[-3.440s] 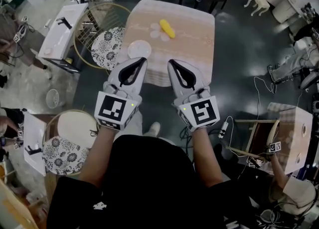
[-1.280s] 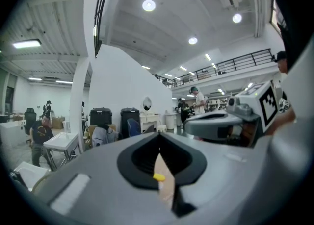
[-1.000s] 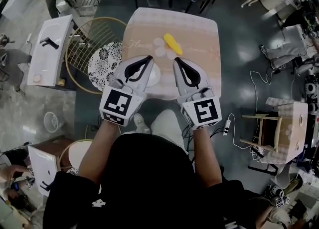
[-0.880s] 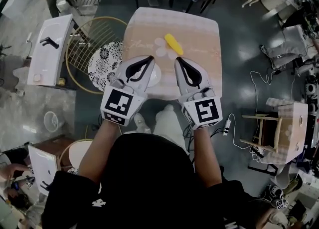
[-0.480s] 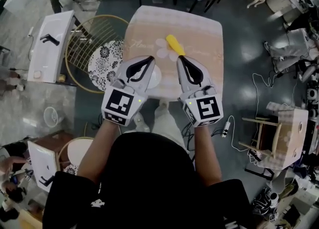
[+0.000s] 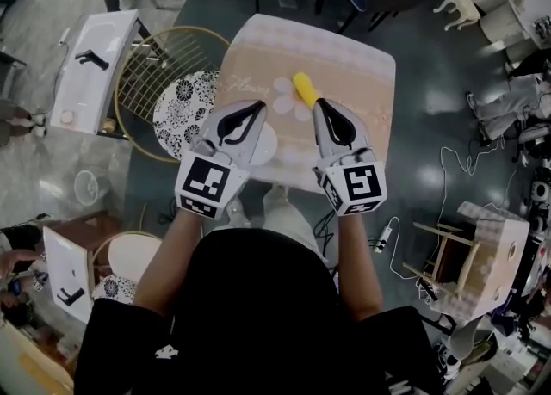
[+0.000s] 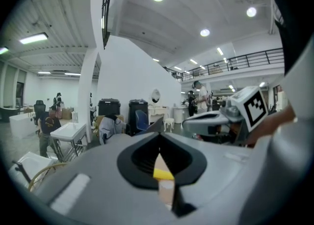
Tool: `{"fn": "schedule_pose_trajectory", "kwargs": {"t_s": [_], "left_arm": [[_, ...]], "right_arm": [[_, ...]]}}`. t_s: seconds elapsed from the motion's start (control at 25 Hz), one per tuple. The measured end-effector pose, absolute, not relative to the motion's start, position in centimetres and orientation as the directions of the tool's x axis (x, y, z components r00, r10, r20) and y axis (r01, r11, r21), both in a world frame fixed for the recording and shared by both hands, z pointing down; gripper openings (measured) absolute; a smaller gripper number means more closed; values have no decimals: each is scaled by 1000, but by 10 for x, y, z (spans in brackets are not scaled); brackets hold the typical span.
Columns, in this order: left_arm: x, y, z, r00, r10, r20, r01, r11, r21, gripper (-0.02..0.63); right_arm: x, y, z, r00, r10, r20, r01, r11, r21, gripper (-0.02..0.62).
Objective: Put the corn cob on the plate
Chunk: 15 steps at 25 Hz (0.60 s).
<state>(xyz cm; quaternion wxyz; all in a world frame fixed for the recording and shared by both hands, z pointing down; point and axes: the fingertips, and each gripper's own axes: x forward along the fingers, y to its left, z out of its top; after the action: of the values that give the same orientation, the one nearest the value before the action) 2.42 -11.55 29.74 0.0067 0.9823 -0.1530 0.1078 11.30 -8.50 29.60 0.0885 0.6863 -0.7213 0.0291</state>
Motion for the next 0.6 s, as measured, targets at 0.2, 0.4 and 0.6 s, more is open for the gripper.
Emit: {"fn": "schedule_pose_trajectory", "kwargs": {"t_s": [0.2,0.4,0.6], "left_arm": [[35,-132,305,912,-334,237,-339,-941,-20,6],[49,-146,314,893,-359,271,-368,-930,-19,6],[63,-157,331,873,-373,315,-390,-921,-8,6]], "right_arm": [[132,-101,315,-73,-976,206,-994,89,67,2],[148,-116,336,-98,-961,257,-987,128,102,3],[169,-131,360,-120,-948,295,-987,147,71,3]]}}
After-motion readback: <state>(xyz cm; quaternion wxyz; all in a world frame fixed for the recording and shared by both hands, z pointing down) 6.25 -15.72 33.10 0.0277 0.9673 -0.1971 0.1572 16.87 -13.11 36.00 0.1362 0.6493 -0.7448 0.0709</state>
